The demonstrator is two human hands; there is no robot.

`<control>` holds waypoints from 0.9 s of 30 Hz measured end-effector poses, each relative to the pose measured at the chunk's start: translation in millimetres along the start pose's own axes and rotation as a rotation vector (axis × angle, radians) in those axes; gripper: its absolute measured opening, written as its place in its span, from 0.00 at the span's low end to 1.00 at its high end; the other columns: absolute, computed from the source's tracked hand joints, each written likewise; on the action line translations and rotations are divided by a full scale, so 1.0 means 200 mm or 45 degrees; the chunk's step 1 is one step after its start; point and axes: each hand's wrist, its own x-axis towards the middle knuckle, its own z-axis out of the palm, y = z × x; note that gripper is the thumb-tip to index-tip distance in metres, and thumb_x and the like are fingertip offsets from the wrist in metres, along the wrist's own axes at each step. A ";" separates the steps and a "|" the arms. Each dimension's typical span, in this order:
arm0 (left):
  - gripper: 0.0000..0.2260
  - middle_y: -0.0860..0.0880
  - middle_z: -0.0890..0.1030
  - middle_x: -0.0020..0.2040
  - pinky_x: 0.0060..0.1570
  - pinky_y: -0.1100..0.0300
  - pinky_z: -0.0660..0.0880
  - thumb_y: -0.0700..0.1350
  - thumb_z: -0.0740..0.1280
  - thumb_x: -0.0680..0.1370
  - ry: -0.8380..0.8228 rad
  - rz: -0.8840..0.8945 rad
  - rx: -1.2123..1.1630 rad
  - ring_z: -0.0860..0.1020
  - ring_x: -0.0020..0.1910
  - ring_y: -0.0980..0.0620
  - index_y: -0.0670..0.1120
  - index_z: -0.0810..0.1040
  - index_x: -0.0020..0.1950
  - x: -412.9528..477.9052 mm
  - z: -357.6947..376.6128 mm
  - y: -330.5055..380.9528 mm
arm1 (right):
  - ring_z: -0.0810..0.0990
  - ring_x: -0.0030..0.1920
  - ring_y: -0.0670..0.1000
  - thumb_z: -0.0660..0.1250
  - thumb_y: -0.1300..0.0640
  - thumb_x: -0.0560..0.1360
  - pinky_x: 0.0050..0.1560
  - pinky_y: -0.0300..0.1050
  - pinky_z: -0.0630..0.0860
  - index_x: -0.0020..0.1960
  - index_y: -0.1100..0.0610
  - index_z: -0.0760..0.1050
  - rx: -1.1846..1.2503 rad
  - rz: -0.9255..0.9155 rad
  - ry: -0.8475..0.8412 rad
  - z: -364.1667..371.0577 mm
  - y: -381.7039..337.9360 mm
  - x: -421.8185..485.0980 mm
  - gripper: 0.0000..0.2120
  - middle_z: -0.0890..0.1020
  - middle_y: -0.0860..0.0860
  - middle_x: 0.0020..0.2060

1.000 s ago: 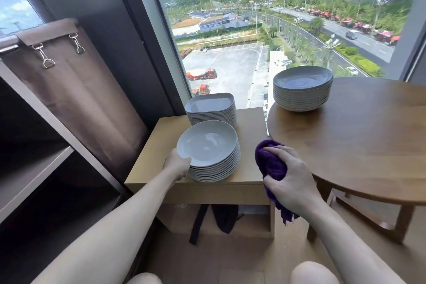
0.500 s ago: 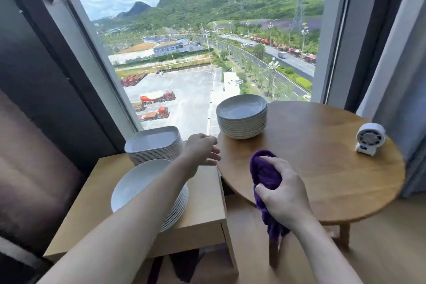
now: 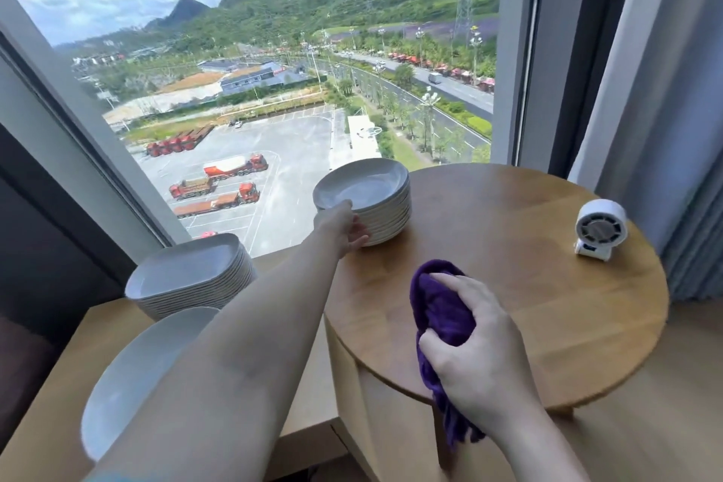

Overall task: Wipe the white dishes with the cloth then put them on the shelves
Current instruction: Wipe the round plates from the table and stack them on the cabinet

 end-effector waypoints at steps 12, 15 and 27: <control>0.14 0.45 0.83 0.45 0.23 0.58 0.78 0.41 0.60 0.80 0.060 0.012 0.094 0.84 0.39 0.47 0.42 0.76 0.64 0.06 0.01 0.11 | 0.72 0.63 0.35 0.75 0.64 0.67 0.57 0.20 0.65 0.65 0.42 0.77 -0.035 0.014 -0.077 0.01 0.01 0.00 0.30 0.74 0.35 0.63; 0.15 0.44 0.81 0.50 0.23 0.56 0.79 0.39 0.60 0.81 0.059 0.070 0.079 0.85 0.42 0.44 0.44 0.76 0.66 0.04 0.00 0.15 | 0.73 0.64 0.37 0.74 0.63 0.67 0.59 0.23 0.67 0.65 0.42 0.77 -0.032 0.012 -0.104 0.00 0.01 0.01 0.30 0.75 0.35 0.63; 0.18 0.36 0.78 0.57 0.30 0.45 0.84 0.34 0.67 0.81 -0.039 0.126 -0.483 0.80 0.50 0.37 0.39 0.72 0.70 -0.10 -0.17 0.15 | 0.74 0.62 0.37 0.74 0.63 0.67 0.56 0.23 0.67 0.64 0.42 0.78 -0.017 -0.007 -0.131 0.01 0.01 0.00 0.29 0.76 0.36 0.62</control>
